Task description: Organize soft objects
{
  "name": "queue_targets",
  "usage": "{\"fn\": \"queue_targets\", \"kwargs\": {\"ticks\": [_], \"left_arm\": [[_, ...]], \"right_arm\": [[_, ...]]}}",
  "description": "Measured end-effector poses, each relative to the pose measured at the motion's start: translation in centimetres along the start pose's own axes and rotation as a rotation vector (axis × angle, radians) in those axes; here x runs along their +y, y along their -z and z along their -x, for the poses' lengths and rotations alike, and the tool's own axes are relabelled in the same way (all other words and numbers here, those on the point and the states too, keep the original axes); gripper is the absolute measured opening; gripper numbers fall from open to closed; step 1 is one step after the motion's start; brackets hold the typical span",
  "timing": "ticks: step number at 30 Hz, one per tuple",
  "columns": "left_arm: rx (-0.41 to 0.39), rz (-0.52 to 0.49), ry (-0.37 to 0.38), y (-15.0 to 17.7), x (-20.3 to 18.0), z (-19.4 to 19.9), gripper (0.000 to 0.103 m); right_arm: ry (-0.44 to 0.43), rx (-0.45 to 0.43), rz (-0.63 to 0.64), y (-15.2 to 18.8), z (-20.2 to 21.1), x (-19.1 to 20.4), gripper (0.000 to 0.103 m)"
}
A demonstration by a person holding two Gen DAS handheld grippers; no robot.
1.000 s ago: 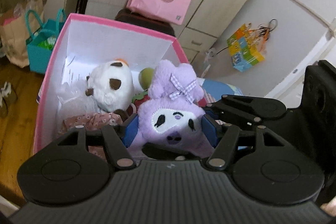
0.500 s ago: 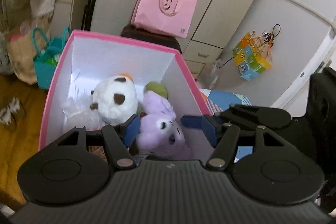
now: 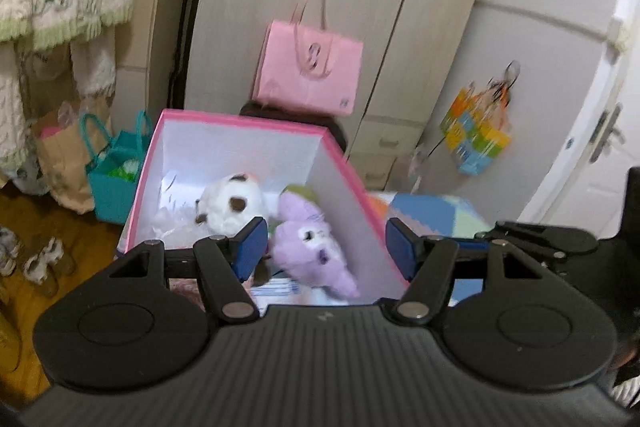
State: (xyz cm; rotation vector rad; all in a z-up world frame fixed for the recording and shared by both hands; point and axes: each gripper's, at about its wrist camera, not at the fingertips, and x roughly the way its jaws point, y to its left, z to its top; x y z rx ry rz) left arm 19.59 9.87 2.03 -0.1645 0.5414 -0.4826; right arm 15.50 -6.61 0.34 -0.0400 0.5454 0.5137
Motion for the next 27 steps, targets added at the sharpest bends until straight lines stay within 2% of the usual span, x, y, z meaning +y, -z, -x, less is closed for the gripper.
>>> {"fn": "queue_targets", "kwargs": {"ticks": [6, 17, 20, 27], "left_arm": [[-0.058, -0.073, -0.021, 0.8, -2.7, 3.1, 0.064], [-0.08, -0.13, -0.086, 3.4, -6.4, 7.2, 0.067], [-0.093, -0.152, -0.097, 4.5, -7.1, 7.9, 0.07], [-0.129, -0.13, -0.15, 6.5, -7.7, 8.0, 0.074]], "right_arm": [[0.005, -0.07, -0.031, 1.0, 3.1, -0.2, 0.074], [0.122, -0.138, -0.064, 3.6, 8.5, 0.3, 0.077], [0.172, -0.17, -0.069, 4.6, 10.2, 0.7, 0.084], [0.286, -0.221, -0.098, 6.5, 13.0, 0.8, 0.096]]}}
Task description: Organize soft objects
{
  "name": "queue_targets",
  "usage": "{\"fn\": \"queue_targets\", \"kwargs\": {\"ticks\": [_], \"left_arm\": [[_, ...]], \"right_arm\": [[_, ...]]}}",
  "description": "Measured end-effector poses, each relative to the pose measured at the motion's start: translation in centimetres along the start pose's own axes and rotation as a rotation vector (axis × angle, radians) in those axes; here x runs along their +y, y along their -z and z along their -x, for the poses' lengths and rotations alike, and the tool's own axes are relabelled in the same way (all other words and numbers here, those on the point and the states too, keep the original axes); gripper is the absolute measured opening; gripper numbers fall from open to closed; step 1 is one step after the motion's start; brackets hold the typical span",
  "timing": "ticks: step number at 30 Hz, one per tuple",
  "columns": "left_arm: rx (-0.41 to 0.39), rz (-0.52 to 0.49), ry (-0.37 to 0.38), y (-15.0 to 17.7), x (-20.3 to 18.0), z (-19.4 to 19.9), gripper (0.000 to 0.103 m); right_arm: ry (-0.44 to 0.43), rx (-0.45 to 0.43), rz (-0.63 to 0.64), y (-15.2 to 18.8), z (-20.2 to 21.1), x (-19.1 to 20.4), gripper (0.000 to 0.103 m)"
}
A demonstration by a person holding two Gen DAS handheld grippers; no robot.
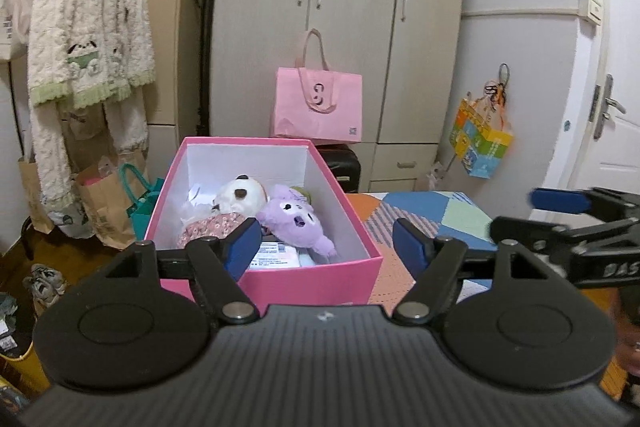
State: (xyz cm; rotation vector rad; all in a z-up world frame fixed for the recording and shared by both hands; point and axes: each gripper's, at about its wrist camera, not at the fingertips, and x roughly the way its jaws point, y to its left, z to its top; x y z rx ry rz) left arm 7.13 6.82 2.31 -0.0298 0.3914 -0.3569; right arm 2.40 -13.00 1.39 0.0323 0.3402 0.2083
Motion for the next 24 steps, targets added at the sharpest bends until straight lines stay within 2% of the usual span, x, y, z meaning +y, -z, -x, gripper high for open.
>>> {"fn": "queue_targets", "kwargs": {"ticks": [4, 7, 9, 12, 14, 16, 18, 21, 24], "left_arm": [[-0.048, -0.024, -0.026, 1.1, -0.8, 0.4, 0.074], [-0.055, -0.012, -0.022, 1.4, -1.2, 0.8, 0.076], [-0.056, -0.015, -0.024, 1.5, -1.4, 1.0, 0.08], [-0.053, -0.021, -0.016, 1.5, -1.6, 1.3, 0.092], [-0.036, -0.031, -0.014, 1.2, -1.7, 1.2, 0.1], [0.001, -0.042, -0.052, 1.0, -1.9, 0.8, 0.1], [0.007, -0.048, -0.095, 1.0, -2.2, 0.9, 0.1], [0.013, -0.047, -0.111, 1.0, -2.6, 1.2, 0.101], [0.019, -0.042, -0.128, 1.2, -2.8, 1.5, 0.101]], "right_arm": [[0.061, 0.002, -0.05, 0.1, 0.6, -1.0, 0.099], [0.128, 0.001, -0.051, 0.5, 1.2, -0.9, 0.1], [0.159, -0.005, -0.051, 0.7, 1.9, -0.4, 0.101], [0.184, -0.015, -0.054, 0.6, 3.0, 0.4, 0.103], [0.233, -0.022, -0.046, 0.5, 3.4, 1.1, 0.103], [0.291, -0.025, -0.023, 0.6, 3.6, 1.7, 0.103], [0.303, -0.018, -0.022, 0.8, 3.6, 2.0, 0.103], [0.278, 0.019, -0.044, 0.7, 3.5, 1.8, 0.103], [0.29, 0.047, -0.068, 0.9, 3.3, 1.6, 0.103]]}}
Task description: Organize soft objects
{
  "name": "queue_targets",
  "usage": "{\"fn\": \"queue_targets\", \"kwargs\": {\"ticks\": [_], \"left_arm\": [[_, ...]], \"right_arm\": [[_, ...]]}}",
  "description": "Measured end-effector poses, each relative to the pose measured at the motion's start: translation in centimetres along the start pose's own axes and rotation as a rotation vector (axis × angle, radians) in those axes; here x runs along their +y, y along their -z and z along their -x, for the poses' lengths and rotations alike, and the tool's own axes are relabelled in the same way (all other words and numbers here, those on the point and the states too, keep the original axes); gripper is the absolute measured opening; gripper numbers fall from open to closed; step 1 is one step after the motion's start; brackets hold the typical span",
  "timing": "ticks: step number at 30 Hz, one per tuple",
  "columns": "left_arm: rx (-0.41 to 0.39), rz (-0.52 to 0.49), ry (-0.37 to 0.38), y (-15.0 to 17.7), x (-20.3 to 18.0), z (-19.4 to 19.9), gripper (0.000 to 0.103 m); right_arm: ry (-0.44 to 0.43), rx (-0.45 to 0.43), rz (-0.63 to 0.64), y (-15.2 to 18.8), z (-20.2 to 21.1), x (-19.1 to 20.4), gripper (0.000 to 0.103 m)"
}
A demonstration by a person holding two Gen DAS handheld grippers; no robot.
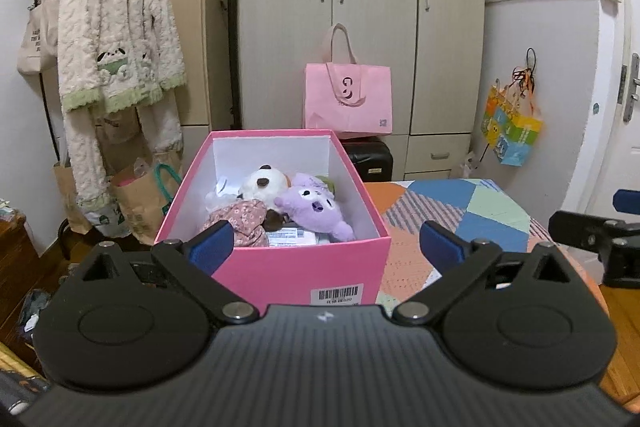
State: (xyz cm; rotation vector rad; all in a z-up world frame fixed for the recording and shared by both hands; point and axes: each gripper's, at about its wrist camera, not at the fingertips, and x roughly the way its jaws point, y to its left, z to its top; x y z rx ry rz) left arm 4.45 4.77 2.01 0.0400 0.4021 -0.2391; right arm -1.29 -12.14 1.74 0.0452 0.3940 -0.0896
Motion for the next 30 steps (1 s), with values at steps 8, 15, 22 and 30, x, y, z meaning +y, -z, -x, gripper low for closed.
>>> {"fn": "queue_targets", "kwargs": {"ticks": [8, 15, 22, 30], "left_arm": [[0.045, -0.006, -0.067, 0.1, -0.7, 0.0, 0.103], [0.046, 0.004, -0.061, 0.5, -0.7, 0.0, 0.103], [0.045, -0.031, -0.071, 0.8, -1.6, 0.1, 0.103], [0.04, -0.066, -0.112, 1.0, -2.3, 0.2, 0.103]], "right_arm": [[0.051, 0.016, 0.002, 0.4, 0.3, -0.3, 0.103], [0.027, 0.027, 0.018, 0.7, 0.5, -0.7, 0.103], [0.024, 0.039, 0.032, 0.8, 0.3, -0.8, 0.103], [0.02, 0.06, 0.019, 1.2, -0.2, -0.7, 0.103]]}}
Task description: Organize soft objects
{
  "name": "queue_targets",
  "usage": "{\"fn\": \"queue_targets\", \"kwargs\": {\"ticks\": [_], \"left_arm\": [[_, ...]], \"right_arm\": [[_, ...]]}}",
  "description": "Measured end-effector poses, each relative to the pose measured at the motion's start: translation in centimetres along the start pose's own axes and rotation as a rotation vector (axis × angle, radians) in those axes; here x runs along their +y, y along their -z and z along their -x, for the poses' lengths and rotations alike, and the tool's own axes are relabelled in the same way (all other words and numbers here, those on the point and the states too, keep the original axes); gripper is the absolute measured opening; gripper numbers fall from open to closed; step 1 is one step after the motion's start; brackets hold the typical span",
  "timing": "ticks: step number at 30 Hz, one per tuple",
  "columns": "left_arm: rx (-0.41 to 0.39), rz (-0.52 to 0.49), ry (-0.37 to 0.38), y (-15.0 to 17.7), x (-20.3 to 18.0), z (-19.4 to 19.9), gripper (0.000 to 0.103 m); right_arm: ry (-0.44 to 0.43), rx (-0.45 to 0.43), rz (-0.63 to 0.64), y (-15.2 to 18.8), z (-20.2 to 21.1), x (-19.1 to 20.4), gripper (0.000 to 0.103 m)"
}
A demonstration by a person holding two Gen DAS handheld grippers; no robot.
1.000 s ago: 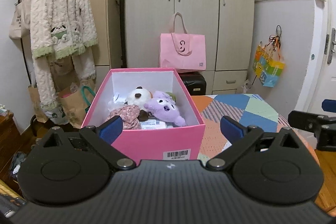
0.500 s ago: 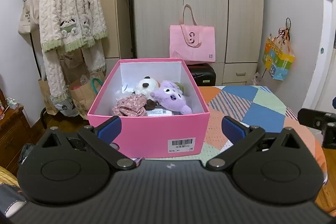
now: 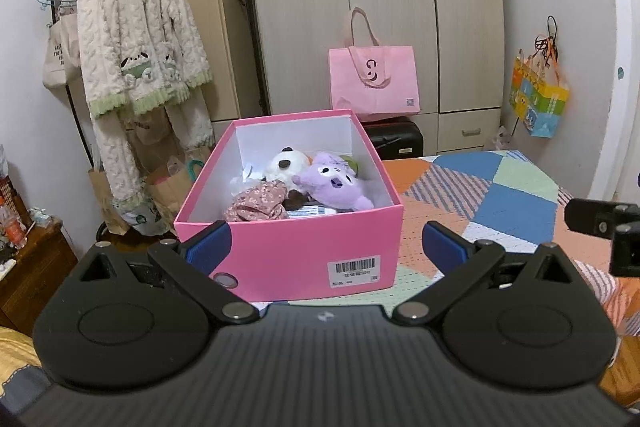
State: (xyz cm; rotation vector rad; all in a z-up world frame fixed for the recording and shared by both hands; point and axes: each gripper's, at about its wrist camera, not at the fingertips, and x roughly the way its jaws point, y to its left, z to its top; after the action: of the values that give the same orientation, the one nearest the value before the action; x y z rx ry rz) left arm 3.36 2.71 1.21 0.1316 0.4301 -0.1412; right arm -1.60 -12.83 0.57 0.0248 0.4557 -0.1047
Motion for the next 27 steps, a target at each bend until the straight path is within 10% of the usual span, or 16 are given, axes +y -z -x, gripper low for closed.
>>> {"fn": "queue_targets", "kwargs": {"ticks": [27], "left_arm": [[-0.005, 0.022, 0.004, 0.43, -0.21, 0.67, 0.103]], "right_arm": [[0.071, -0.066, 0.049, 0.67, 0.68, -0.47, 0.103]]}}
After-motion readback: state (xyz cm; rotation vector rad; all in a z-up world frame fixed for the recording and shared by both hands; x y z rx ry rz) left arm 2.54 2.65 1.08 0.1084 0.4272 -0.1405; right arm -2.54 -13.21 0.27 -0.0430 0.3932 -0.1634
